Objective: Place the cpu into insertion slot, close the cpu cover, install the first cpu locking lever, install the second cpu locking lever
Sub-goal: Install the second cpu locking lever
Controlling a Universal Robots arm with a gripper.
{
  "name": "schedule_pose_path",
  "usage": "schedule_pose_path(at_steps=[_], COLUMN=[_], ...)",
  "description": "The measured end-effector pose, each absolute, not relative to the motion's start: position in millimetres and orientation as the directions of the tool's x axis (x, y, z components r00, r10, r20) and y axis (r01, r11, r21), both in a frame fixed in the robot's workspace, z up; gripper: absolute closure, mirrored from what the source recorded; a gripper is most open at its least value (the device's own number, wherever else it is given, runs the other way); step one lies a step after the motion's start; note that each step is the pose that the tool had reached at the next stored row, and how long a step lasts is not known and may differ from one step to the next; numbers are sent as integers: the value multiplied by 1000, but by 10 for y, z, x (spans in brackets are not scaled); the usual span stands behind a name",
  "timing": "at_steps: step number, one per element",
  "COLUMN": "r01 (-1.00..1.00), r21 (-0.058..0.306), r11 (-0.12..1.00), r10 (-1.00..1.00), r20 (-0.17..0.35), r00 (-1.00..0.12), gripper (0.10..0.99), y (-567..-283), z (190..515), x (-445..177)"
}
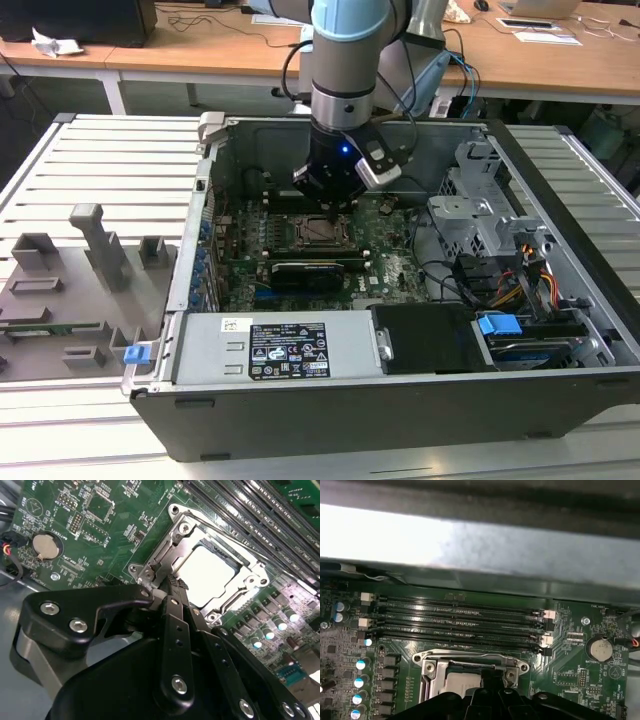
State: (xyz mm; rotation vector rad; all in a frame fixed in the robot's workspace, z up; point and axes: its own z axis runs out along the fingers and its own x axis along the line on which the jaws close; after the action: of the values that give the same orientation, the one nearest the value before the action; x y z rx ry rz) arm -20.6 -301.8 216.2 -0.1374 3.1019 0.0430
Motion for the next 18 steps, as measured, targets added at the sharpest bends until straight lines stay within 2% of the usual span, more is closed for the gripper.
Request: schedule_pose_path(at_steps=[18], r01=[-88], r21=[26], r11=[996], r10=[-87], r20=[-38], r00=[-995], gripper=[980], y=[-3130], z=[2355], x=[-206])
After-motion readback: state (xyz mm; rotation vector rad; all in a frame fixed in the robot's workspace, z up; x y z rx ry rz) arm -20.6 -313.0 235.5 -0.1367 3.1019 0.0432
